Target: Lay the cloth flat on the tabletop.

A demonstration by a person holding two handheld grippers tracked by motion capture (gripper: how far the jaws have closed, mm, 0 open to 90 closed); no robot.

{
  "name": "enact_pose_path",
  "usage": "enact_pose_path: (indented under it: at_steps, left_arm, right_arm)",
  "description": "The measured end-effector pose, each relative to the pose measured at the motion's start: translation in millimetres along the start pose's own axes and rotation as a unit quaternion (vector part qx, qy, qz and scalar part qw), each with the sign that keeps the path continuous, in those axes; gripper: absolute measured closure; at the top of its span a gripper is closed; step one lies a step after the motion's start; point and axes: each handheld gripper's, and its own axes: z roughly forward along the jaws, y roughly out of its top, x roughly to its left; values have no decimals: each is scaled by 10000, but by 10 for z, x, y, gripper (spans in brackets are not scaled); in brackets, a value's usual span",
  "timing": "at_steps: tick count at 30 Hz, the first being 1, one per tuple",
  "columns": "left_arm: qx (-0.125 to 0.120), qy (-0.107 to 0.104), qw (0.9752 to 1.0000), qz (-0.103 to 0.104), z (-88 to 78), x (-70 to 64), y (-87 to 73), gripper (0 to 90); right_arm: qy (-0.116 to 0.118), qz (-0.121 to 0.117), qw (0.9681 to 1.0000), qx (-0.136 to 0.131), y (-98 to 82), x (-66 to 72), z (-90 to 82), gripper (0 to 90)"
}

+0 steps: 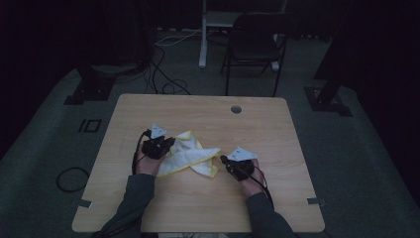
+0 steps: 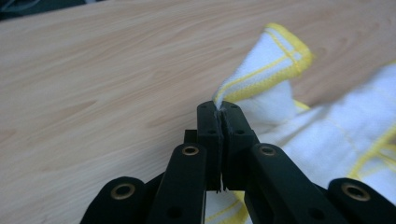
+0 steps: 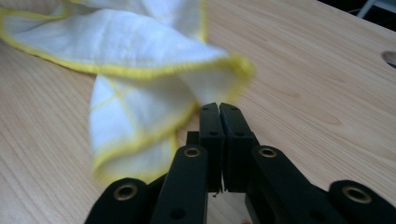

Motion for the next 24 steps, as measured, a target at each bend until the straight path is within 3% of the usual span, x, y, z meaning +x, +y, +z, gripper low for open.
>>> enact_pose_path:
  at_steps: [5,9,14,20,22,23,24]
  left_arm:
    - [35,30,10000,-42,-13,80,-75,884]
    - [43,17,10000,-39,-10,79,-92,884]
    - [52,14,10000,12,-17,67,-79,883]
    - [55,22,10000,-4,-13,71,-81,883]
    - [50,25,10000,-17,-12,71,-82,883]
    - [53,27,10000,-12,-13,72,-83,883]
    - [55,33,10000,-10,-13,73,-83,883]
  right_arm:
    - [7,70,10000,16,2,-37,9,854]
    - [-18,49,10000,-22,85,-9,68,709]
    - [-77,282,9995,-72,227,-69,141,594]
    - [102,624,9976,-272,371,-147,235,561]
    - [87,695,9974,-162,396,-162,298,559]
    - [124,766,9969,-119,397,-172,331,596]
    - [199,812,9964,-104,392,-182,355,699]
